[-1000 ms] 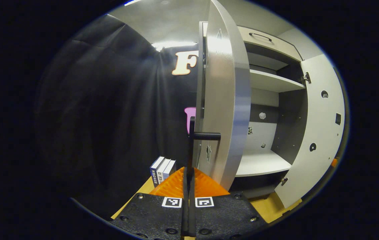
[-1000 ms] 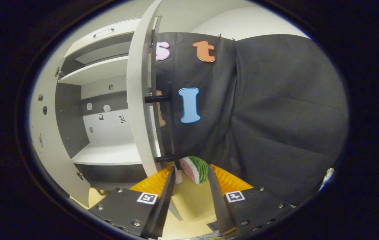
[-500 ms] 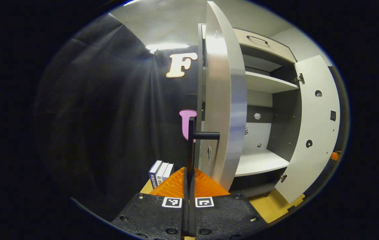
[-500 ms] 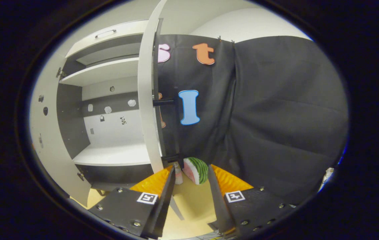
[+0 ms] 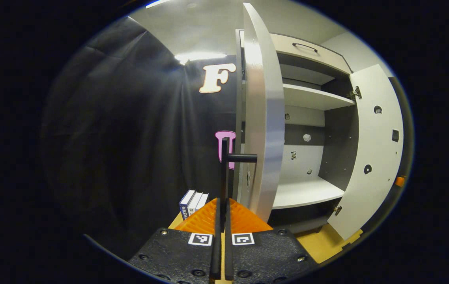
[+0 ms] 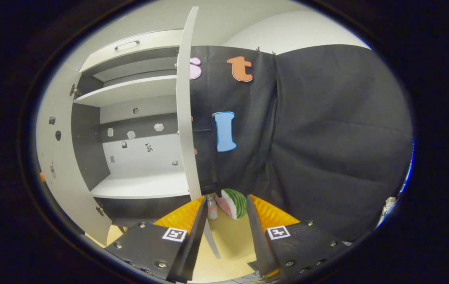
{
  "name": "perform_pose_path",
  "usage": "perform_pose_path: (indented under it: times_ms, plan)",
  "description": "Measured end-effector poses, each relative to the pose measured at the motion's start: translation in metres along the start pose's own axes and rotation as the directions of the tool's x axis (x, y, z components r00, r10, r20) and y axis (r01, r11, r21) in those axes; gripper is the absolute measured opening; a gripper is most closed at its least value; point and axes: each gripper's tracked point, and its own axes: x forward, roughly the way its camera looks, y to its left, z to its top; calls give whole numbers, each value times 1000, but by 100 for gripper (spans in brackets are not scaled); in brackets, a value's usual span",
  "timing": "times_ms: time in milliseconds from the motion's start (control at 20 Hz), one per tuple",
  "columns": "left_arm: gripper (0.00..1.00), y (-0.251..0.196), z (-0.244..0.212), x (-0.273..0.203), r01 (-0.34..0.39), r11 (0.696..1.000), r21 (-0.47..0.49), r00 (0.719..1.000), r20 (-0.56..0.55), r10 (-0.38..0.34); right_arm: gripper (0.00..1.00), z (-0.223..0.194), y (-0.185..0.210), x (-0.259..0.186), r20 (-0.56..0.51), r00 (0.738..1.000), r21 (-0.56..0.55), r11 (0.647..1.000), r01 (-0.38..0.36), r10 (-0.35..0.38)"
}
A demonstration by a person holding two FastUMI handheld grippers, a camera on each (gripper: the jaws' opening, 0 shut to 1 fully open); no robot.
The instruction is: Open the right door of the double-door shoe cabinet with the right hand, and open the left door with the left hand.
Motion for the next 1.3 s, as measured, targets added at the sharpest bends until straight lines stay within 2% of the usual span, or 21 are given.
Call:
perform_pose_path:
  times_ms: [50, 100, 350, 400, 450, 500, 550, 600, 750, 800, 850, 900, 950, 1000, 1050, 1100, 1200, 1300]
  plan:
    - [5, 1, 0, -3, -7, 1000, -2, 1000, 7, 7, 59, 2, 2, -1, 4, 1000, -1, 1000, -5, 5]
    - [6, -1, 4, -7, 2, 1000, -8, 1000, 13, -2, 59, 4, 5, -2, 9, 1000, -3, 1000, -12, 12]
    - [26, 5, 4, -17, -23, 1000, -18, 1000, 1, 23, 59, 6, 20, -4, 17, 999, -25, 999, -48, 48]
    - [31, 7, 3, -18, -31, 999, -22, 1000, -3, 31, 63, 6, 23, -5, 14, 998, -30, 998, -57, 57]
    - [37, 9, 3, -21, -38, 999, -27, 999, -6, 38, 59, 5, 27, -6, 10, 998, -35, 997, -68, 68]
    - [43, 9, 4, -25, -40, 999, -37, 999, -4, 40, 63, 4, 32, -6, 7, 997, -41, 996, -79, 79]
    - [63, 4, 7, -29, -39, 998, -48, 999, 0, 40, 60, 4, 36, -8, 5, 996, -47, 995, -92, 92]
    - [57, -1, 11, -35, -35, 998, -56, 999, 6, 36, 59, 4, 42, -8, 3, 995, -54, 993, -103, 103]
    - [62, -22, 23, -50, 1, 998, -64, 1000, 27, 1, 60, 3, 63, -9, -3, 988, -67, 986, -152, 153]
    - [58, -32, 27, -52, 22, 998, -59, 999, 36, -20, 60, 4, 71, -9, -4, 985, -69, 983, -170, 170]
    - [69, -45, 31, -55, 50, 998, -50, 998, 44, -48, 59, 5, 78, -10, -4, 982, -71, 980, -187, 187]
    - [66, -61, 35, -56, 80, 996, -37, 996, 51, -78, 59, 5, 87, -11, -4, 979, -71, 976, -204, 204]
    - [77, -73, 39, -57, 107, 994, -27, 993, 57, -105, 59, 7, 95, -12, -3, 975, -67, 973, -221, 221]
    - [75, -91, 43, -56, 142, 990, -16, 988, 63, -141, 60, 10, 105, -13, 0, 970, -66, 968, -241, 241]
    - [88, -104, 45, -53, 168, 986, -10, 984, 67, -167, 60, 15, 113, -15, 5, 967, -67, 965, -255, 256]
    - [85, -115, 49, -48, 178, 984, -8, 981, 74, -177, 60, 21, 125, -18, 15, 962, -68, 961, -269, 271]
    - [91, -131, 57, -36, 188, 982, -20, 978, 90, -186, 59, 35, 142, -19, 41, 956, -65, 956, -287, 290]
    - [92, -144, 67, -28, 204, 979, -32, 974, 109, -199, 60, 51, 151, -24, 74, 950, -54, 953, -299, 302]
